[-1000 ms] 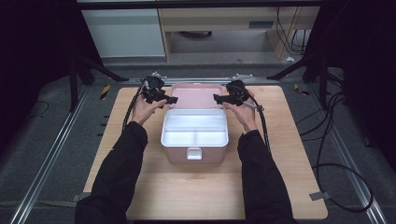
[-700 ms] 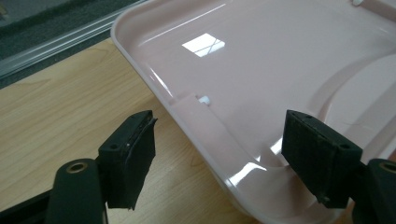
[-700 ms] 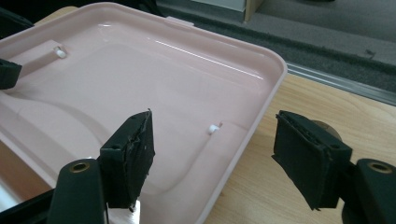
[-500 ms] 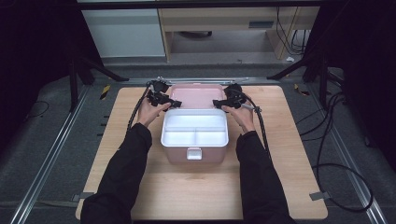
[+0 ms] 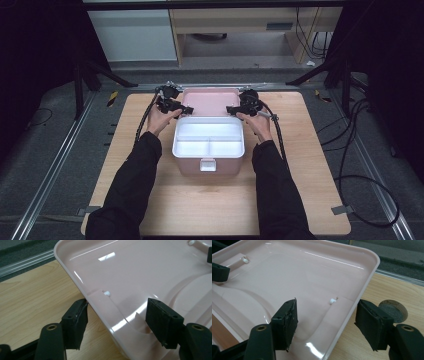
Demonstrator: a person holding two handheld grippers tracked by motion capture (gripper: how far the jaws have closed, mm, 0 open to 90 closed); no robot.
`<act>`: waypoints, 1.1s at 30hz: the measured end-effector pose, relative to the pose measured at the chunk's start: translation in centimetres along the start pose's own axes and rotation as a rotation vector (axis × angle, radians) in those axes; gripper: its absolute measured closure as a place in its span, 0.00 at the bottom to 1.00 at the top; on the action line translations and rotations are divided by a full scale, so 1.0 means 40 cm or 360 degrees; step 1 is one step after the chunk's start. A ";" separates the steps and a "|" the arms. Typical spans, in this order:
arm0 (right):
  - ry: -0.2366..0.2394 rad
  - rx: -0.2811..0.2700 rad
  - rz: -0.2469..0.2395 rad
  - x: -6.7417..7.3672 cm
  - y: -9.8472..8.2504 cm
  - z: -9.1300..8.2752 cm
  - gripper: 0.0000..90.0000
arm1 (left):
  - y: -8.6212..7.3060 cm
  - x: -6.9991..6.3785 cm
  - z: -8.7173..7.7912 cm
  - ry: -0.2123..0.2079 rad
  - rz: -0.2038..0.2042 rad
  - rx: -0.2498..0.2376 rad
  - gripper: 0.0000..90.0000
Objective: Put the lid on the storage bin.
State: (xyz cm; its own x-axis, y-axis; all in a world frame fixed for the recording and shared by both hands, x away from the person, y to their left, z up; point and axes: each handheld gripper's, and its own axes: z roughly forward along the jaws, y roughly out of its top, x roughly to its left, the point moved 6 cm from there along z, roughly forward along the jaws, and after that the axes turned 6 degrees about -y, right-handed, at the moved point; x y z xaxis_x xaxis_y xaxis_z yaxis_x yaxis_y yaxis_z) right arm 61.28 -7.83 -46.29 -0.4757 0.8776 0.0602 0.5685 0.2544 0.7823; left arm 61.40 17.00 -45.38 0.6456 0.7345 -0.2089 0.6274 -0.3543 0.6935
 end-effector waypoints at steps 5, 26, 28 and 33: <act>0.0014 -0.0086 0.0036 -0.004 0.020 -0.027 0.43 | 0.022 -0.003 -0.030 -0.0024 -0.0016 -0.0093 0.43; -0.0024 -0.0322 -0.0073 0.032 0.108 -0.176 0.44 | 0.057 -0.086 -0.166 0.0029 0.0159 -0.0205 0.48; -0.0033 -0.0331 -0.0093 0.036 0.112 -0.190 0.44 | 0.058 -0.095 -0.174 0.0049 0.0190 -0.0199 0.48; -0.0040 -0.0346 -0.0137 0.049 0.113 -0.220 0.45 | 0.061 -0.112 -0.200 0.0078 0.0244 -0.0222 0.49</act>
State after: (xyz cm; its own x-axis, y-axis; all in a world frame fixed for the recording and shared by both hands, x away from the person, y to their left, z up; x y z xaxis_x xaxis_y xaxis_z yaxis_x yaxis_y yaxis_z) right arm 57.01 -8.55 -37.16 -0.4980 0.8668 -0.0260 0.3673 0.2380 0.8991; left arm 56.57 17.48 -37.24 0.7048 0.7067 -0.0617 0.4547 -0.3832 0.8040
